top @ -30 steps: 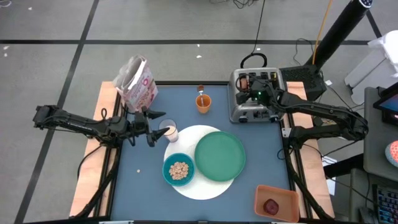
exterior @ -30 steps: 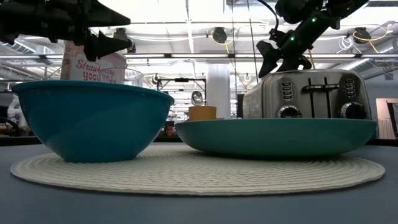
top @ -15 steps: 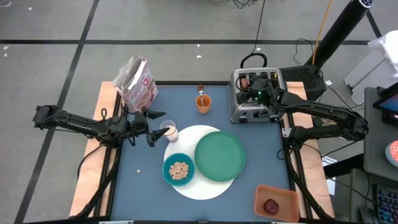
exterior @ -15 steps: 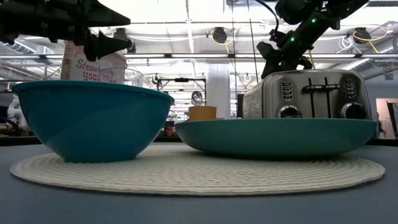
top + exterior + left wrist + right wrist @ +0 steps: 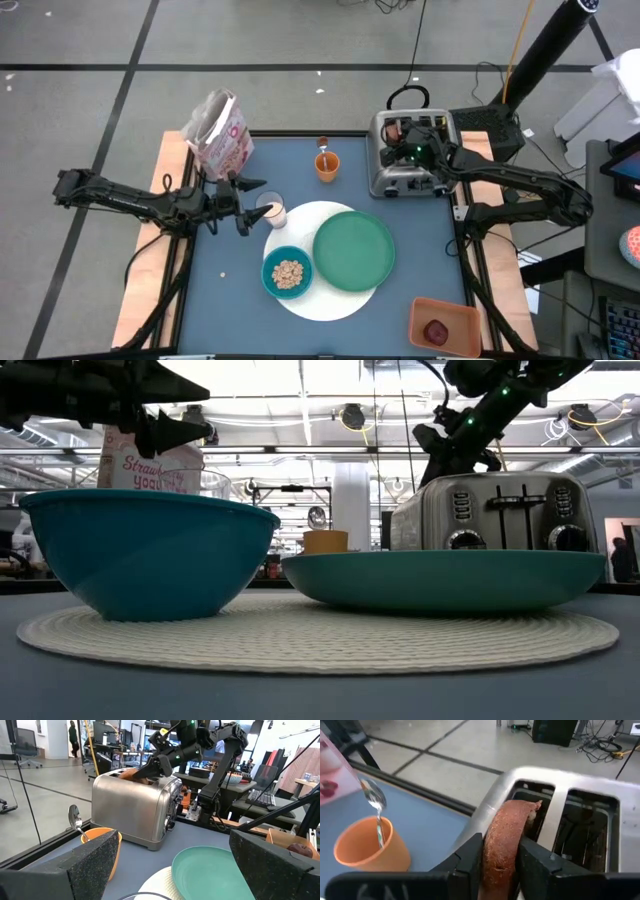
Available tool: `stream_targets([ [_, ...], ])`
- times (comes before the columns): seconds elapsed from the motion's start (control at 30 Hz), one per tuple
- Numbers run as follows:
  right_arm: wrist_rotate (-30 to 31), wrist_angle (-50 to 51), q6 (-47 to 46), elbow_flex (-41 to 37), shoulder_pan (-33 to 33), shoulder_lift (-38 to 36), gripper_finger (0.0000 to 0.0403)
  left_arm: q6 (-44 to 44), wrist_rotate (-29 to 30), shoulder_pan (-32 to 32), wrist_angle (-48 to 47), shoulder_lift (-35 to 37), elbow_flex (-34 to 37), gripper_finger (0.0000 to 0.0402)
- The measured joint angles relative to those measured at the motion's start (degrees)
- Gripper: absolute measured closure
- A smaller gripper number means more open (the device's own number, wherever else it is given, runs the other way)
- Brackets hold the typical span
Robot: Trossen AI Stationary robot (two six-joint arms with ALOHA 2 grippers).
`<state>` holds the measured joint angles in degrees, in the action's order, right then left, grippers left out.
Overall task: Arrange a breakfast setting
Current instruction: Put the toasted bread on the green plate
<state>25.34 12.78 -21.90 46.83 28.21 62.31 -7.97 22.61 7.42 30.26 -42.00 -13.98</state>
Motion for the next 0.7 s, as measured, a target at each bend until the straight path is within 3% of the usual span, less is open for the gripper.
stream_targets([
  [0.57,-0.42,-1.87,0.21,0.0,-0.2,-8.15,0.0314,0.0,0.0,0.0,0.0,0.0,0.0,0.0016],
  [0.7,-4.33,-1.97,0.29,0.0,-0.2,-10.65,0.0315,0.0,0.0,0.0,0.0,0.0,0.0,0.0016],
])
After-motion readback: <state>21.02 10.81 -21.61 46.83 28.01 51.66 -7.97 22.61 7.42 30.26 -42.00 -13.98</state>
